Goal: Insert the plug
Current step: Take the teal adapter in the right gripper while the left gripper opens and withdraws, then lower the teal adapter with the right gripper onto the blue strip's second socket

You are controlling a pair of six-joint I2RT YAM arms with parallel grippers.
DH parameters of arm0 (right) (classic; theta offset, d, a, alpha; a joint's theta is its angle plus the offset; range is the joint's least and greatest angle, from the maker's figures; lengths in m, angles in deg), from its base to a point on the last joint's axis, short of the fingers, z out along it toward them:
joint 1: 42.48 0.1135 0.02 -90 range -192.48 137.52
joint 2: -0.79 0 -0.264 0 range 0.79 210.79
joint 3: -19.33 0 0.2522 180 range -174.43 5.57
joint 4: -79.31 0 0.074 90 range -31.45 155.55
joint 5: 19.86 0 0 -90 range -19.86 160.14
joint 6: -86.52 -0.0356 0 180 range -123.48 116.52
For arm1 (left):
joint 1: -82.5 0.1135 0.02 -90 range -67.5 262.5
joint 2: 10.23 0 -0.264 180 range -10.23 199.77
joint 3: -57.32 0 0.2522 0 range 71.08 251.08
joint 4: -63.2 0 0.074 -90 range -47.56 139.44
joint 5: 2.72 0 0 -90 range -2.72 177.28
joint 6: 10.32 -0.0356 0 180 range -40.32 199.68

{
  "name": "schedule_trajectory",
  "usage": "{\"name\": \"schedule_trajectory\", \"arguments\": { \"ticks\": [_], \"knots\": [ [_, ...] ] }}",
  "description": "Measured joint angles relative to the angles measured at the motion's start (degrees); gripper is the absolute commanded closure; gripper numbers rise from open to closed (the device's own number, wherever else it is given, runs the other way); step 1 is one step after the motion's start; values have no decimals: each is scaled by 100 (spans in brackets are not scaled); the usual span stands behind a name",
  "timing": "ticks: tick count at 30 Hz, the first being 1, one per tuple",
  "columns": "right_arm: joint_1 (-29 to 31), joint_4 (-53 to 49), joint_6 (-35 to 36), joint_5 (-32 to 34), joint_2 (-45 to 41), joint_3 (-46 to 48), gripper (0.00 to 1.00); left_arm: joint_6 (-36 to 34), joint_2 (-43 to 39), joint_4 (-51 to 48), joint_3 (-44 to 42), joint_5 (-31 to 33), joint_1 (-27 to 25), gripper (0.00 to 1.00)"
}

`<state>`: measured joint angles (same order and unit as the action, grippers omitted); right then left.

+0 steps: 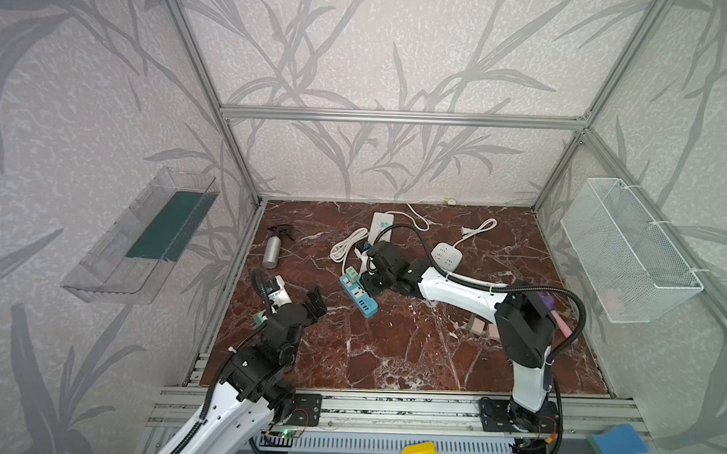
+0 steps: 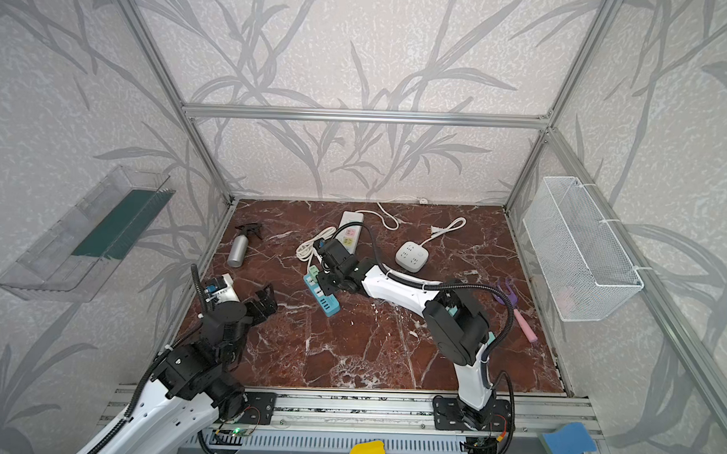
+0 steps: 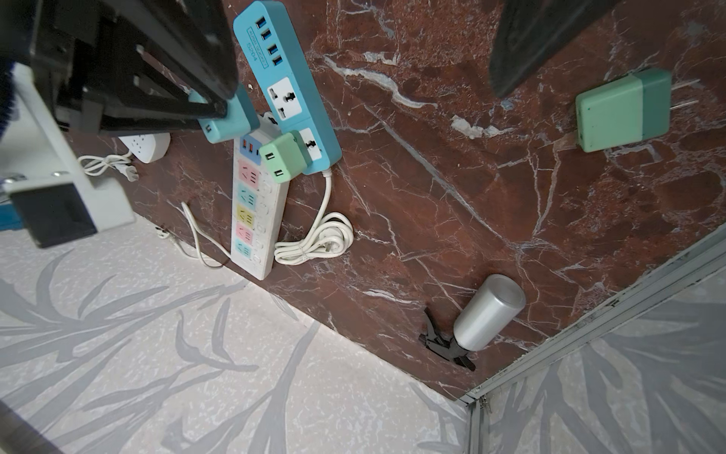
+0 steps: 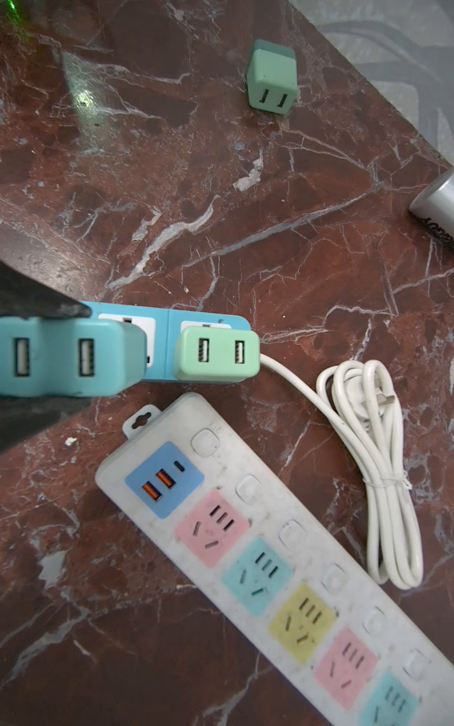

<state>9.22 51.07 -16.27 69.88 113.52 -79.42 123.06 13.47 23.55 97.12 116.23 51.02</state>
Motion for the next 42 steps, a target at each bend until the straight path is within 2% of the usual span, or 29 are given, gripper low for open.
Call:
{"name": "schedule_trajectory", "arguments": {
  "ticks": [22,42],
  "knots": [
    [153,35,-70,393,398,-61,100,26,-420,-72,-2,-26,7,1],
    [387,-188,70,883,1021,-804,100,24,-448,-72,-2,-59,7,1]
  ]
}}
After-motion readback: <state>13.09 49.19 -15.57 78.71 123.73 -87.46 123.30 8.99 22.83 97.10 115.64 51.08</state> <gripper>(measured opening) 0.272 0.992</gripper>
